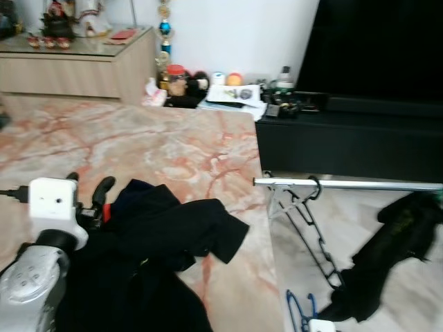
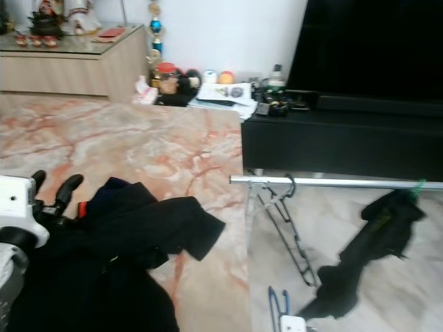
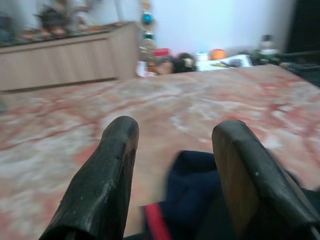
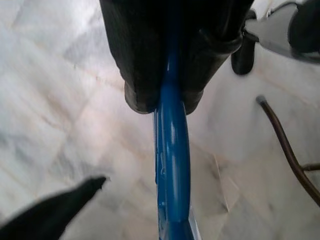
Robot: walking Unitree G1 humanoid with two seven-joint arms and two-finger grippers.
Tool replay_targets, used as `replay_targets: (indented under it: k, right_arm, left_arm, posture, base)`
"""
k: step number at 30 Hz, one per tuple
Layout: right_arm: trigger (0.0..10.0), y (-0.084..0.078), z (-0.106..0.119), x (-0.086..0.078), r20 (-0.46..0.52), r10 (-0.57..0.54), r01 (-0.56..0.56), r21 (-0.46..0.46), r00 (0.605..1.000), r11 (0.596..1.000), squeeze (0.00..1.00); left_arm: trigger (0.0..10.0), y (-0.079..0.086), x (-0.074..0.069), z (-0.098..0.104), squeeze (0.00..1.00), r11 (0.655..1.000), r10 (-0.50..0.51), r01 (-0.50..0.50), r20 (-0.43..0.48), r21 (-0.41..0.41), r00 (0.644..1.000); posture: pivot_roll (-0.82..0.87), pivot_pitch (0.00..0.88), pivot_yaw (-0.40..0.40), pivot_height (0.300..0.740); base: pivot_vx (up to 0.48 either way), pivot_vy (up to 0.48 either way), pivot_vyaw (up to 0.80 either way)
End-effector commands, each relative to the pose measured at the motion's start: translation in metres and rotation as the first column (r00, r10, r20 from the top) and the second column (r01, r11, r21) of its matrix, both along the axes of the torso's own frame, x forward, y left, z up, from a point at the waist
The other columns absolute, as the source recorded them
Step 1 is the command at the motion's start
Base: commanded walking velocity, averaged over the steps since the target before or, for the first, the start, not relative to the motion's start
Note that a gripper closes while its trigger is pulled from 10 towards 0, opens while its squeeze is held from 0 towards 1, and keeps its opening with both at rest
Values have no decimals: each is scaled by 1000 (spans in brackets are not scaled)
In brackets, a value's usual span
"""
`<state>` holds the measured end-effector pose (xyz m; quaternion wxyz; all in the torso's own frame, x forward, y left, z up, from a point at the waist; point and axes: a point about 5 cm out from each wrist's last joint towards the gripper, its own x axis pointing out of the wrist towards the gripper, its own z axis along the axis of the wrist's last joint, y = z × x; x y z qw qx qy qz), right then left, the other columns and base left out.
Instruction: Hang hanger
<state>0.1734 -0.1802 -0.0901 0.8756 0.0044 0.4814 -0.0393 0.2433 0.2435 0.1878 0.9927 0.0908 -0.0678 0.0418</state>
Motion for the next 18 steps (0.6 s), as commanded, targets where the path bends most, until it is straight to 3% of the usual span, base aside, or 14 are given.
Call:
replay_targets:
  k: [1, 9, 18]
  right_arm:
    - [10000, -4, 1, 1, 5, -18, 18, 0, 1000, 1000, 0]
    - [10000, -3, 1, 1, 5, -16, 16, 3, 1000, 1000, 0]
    - [10000, -3, 2, 2, 21, -13, 13, 9, 1000, 1000, 0]
  left_arm:
    - [10000, -2, 0, 4, 0, 1000, -1, 0, 19, 20, 1000]
    - [10000, -2, 1, 4, 0, 1000, -1, 0, 24, 20, 1000]
    - [10000, -3, 1, 4, 0, 1000, -2, 1, 22, 19, 1000]
  posture:
    - [262, 0, 2, 740]
    - [264, 0, 1, 740]
    - [266, 0, 2, 740]
  base:
    - [0, -480, -738]
    - [0, -480, -734]
    - [0, -480, 0]
